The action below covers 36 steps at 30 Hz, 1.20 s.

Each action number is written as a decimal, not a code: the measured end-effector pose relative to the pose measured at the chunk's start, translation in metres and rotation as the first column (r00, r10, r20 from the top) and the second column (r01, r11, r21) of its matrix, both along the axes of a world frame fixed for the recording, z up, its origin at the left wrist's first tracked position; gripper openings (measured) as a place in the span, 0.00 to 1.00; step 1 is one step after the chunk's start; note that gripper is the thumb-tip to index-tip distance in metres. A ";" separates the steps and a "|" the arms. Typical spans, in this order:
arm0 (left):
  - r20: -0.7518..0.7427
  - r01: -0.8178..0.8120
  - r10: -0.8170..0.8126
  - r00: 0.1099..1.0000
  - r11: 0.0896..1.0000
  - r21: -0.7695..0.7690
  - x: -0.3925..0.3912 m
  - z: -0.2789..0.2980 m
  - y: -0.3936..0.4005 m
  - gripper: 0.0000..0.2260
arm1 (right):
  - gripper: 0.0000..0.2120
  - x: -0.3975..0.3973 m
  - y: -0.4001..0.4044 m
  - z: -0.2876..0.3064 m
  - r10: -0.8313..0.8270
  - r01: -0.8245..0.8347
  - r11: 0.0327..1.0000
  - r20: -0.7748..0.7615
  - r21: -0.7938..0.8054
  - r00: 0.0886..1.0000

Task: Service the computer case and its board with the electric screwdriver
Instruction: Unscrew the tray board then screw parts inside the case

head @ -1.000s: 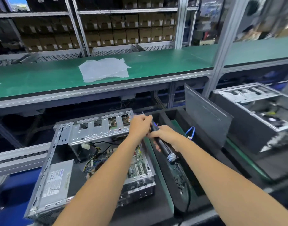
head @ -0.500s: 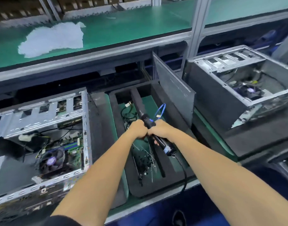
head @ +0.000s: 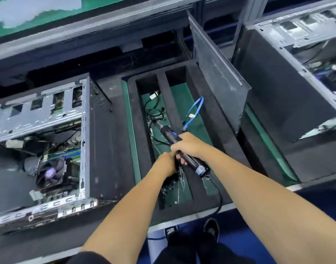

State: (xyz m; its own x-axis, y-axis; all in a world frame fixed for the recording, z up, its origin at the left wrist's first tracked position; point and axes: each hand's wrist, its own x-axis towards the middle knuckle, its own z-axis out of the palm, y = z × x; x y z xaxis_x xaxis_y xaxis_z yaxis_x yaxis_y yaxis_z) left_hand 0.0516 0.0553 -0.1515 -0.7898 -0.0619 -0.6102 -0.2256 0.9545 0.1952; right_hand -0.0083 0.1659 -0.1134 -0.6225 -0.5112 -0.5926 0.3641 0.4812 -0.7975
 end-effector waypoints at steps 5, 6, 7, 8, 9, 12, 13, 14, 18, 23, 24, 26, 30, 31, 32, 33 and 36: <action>-0.097 -0.046 0.048 0.994 0.999 0.021 0.005 -0.015 0.003 0.14 | 0.06 -0.002 0.004 -0.006 -0.071 0.078 0.994 0.093 -0.078 0.993; -0.118 -0.051 0.055 0.992 0.998 0.040 0.006 -0.015 0.003 0.14 | 0.06 -0.002 0.003 -0.006 -0.077 0.085 0.993 0.095 -0.076 0.992; -0.130 -0.049 0.056 0.990 0.997 0.053 0.006 -0.016 0.004 0.14 | 0.06 -0.002 0.003 -0.005 -0.080 0.087 0.994 0.094 -0.071 0.992; -0.138 -0.041 0.048 0.989 0.997 0.058 0.007 -0.017 0.004 0.14 | 0.06 -0.002 0.002 -0.004 -0.080 0.087 0.994 0.093 -0.065 0.992; -0.141 -0.032 0.040 0.989 0.998 0.058 0.008 -0.017 0.004 0.13 | 0.06 -0.002 0.002 -0.002 -0.081 0.087 0.994 0.095 -0.060 0.992; -0.132 -0.024 0.032 0.991 0.997 0.068 0.009 -0.017 0.003 0.13 | 0.07 -0.002 0.002 -0.001 -0.087 0.093 0.994 0.098 -0.060 0.991; -0.125 -0.010 0.018 0.992 0.998 0.063 0.009 -0.017 0.003 0.14 | 0.07 -0.002 0.001 -0.001 -0.086 0.092 0.994 0.094 -0.061 0.992; -0.115 0.013 -0.006 0.993 0.999 0.053 0.009 -0.017 0.003 0.14 | 0.07 -0.002 0.001 -0.002 -0.086 0.092 0.994 0.091 -0.060 0.992; -0.097 0.130 -0.128 0.987 0.992 0.007 0.008 -0.018 0.003 0.14 | 0.07 -0.002 0.000 -0.004 -0.094 0.098 0.994 0.083 -0.051 0.992; -0.083 0.219 -0.218 0.972 0.976 -0.003 0.004 -0.018 0.001 0.14 | 0.05 -0.002 -0.010 -0.004 -0.113 0.112 0.993 0.076 0.018 0.991; -0.080 0.211 -0.209 0.975 0.977 0.012 0.002 -0.017 0.001 0.14 | 0.05 -0.002 -0.012 -0.004 -0.111 0.109 0.993 0.069 0.034 0.991; -0.081 0.171 -0.167 0.983 0.984 0.048 0.000 -0.015 -0.002 0.12 | 0.05 -0.002 -0.014 -0.004 -0.109 0.106 0.993 0.063 0.043 0.992; -0.087 0.096 -0.088 0.992 0.991 0.094 -0.003 -0.015 -0.007 0.13 | 0.06 -0.003 -0.012 -0.008 -0.124 0.123 0.992 0.070 0.018 0.990; -0.080 0.076 -0.069 0.994 0.993 0.094 -0.004 -0.015 -0.007 0.13 | 0.06 -0.003 -0.012 -0.008 -0.126 0.125 0.992 0.076 0.017 0.989; -0.076 0.063 -0.056 0.996 0.994 0.090 -0.004 -0.015 -0.007 0.13 | 0.06 -0.003 -0.012 -0.008 -0.126 0.125 0.992 0.083 0.016 0.989; -0.075 0.048 -0.042 0.996 0.995 0.084 -0.005 -0.015 -0.007 0.12 | 0.05 -0.004 -0.012 -0.008 -0.125 0.124 0.992 0.090 0.013 0.988; -0.087 -0.095 0.105 0.991 0.990 0.105 -0.008 -0.014 -0.009 0.12 | 0.05 -0.004 -0.012 -0.006 -0.117 0.116 0.993 0.097 0.013 0.988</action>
State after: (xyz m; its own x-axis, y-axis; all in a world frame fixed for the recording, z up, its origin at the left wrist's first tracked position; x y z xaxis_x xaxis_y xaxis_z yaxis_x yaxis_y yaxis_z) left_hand 0.0440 0.0463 -0.1658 -0.8360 -0.0856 -0.5420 -0.2955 0.9025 0.3132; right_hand -0.0128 0.1544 -0.1198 -0.6168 -0.4338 -0.6568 0.4936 0.4369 -0.7520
